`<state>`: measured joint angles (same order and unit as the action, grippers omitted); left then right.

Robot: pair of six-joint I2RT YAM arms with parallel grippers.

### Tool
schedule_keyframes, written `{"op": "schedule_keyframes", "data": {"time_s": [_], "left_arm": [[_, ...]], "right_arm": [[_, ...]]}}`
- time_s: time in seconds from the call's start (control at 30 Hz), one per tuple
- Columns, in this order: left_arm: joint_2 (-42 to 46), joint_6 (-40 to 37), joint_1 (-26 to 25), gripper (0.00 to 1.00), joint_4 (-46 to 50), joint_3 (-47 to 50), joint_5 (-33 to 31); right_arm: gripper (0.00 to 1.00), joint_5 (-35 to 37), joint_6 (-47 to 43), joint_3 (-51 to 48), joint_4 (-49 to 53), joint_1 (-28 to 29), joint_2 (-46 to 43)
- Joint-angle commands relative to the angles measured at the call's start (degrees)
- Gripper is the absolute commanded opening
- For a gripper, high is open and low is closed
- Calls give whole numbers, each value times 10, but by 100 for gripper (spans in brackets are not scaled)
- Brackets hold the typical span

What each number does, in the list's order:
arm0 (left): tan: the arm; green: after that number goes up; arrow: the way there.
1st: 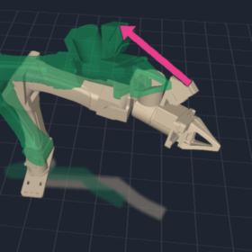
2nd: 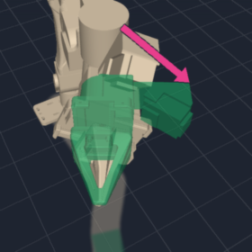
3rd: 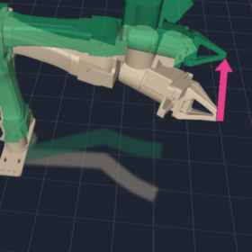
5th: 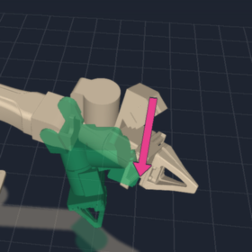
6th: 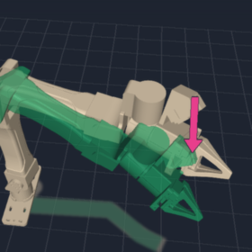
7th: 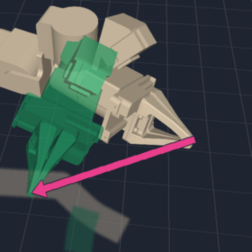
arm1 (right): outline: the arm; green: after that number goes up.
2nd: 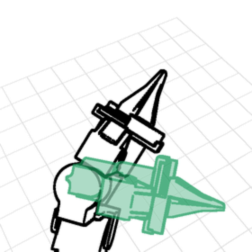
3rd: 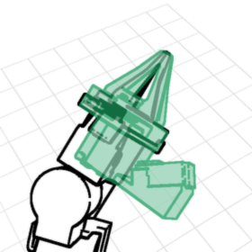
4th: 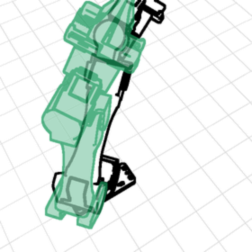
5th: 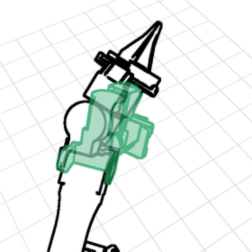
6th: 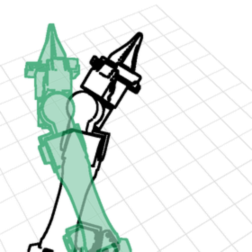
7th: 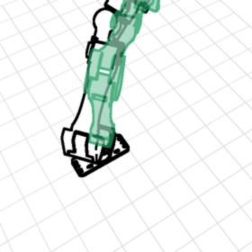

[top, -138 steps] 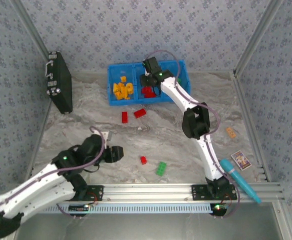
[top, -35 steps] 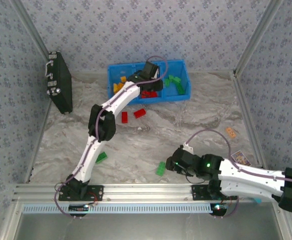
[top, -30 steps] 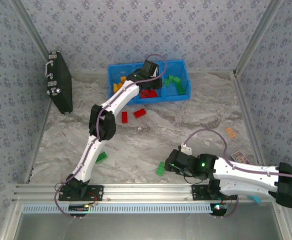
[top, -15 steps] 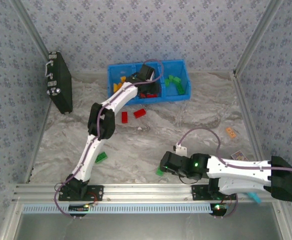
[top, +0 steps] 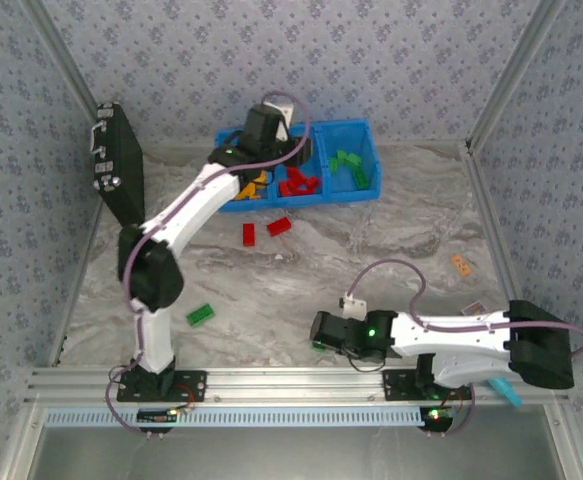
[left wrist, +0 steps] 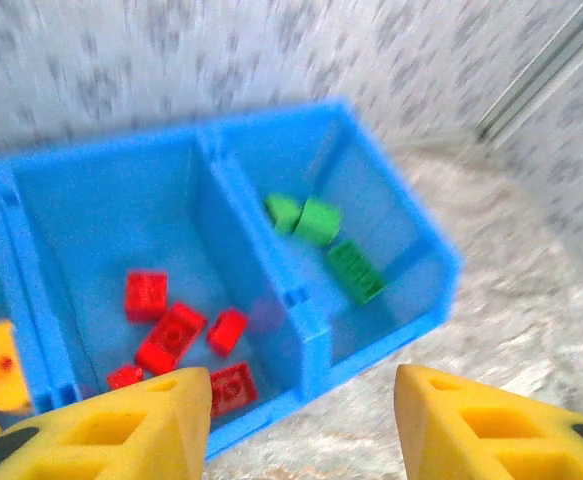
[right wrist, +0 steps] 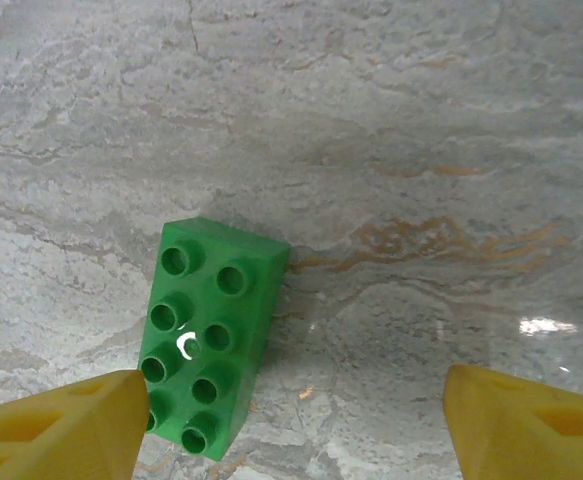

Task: Sort the legos into containers by color
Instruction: Pick up the lego from the bottom-center of the table.

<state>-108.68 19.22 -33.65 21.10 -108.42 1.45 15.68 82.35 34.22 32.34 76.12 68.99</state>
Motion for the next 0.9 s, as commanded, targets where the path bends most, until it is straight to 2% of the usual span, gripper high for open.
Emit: {"op": "schedule_keyframes", "data": {"time_s": [0.0, 0.27, 0.37, 0.43, 0.67, 0.87], "left_arm": [[85, -37, -2, 51, -44, 55, -17], [289, -46, -1, 51, -51, 273, -116], [368, -45, -1, 51, -45, 359, -158], [412, -41, 3, 51, -5, 393, -177], [528, 2, 17, 51, 153, 499, -209], [594, 134, 33, 53, 216, 609, -144]], "right_arm": [[81, 13, 19, 29, -11, 10, 27], [81, -12, -1, 68, -12, -2, 110], [77, -21, -5, 79, -3, -5, 136], [74, -26, -4, 81, -4, -8, 146], [49, -30, -10, 84, 19, -30, 149], [35, -36, -67, 90, 90, -73, 126]]}}
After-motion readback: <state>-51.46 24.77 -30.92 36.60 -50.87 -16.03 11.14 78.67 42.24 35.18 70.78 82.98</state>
